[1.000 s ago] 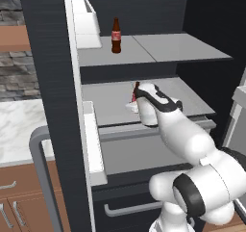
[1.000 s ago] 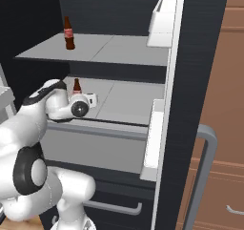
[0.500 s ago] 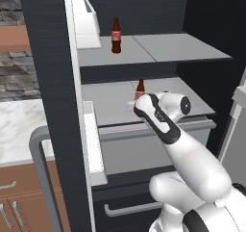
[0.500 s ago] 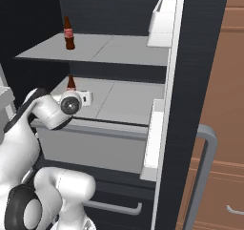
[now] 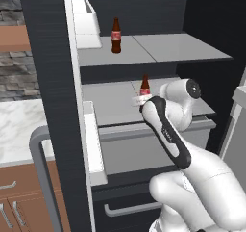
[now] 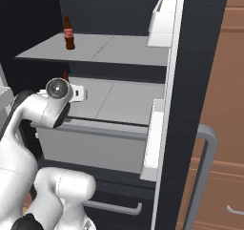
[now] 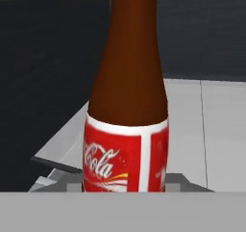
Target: Open the fridge, grab two sodas, and place both sodas inside the bowl with ice on the dining counter.
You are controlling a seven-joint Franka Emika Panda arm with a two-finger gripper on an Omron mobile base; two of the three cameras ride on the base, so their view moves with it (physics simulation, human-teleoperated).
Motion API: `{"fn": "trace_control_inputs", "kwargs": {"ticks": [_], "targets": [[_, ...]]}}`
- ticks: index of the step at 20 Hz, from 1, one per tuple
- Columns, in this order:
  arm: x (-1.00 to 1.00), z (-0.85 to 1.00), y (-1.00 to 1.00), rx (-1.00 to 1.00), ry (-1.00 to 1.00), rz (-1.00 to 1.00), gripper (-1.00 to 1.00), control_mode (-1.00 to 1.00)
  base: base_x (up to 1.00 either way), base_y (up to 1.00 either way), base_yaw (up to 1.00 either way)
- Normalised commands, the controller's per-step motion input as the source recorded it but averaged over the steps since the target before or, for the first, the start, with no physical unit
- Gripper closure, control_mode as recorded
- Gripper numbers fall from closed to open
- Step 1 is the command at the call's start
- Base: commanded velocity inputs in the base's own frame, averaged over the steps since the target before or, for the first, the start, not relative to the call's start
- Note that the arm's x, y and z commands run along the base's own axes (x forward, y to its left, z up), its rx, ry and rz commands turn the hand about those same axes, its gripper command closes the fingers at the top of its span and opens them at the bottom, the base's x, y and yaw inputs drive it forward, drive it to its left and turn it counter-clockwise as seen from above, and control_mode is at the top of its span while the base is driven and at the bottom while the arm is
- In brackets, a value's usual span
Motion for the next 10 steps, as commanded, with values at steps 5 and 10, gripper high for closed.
{"fn": "trace_control_inputs", "kwargs": {"ticks": [5, 10], "targets": [[-0.69, 0.02, -0.1, -0.03, 0.13, 0.0, 1.0, -1.0, 0.0, 0.0, 0.0], [-0.83, 0.08, -0.24, 0.0, 0.02, 0.0, 1.0, -1.0, 0.0, 0.0, 0.0]]}}
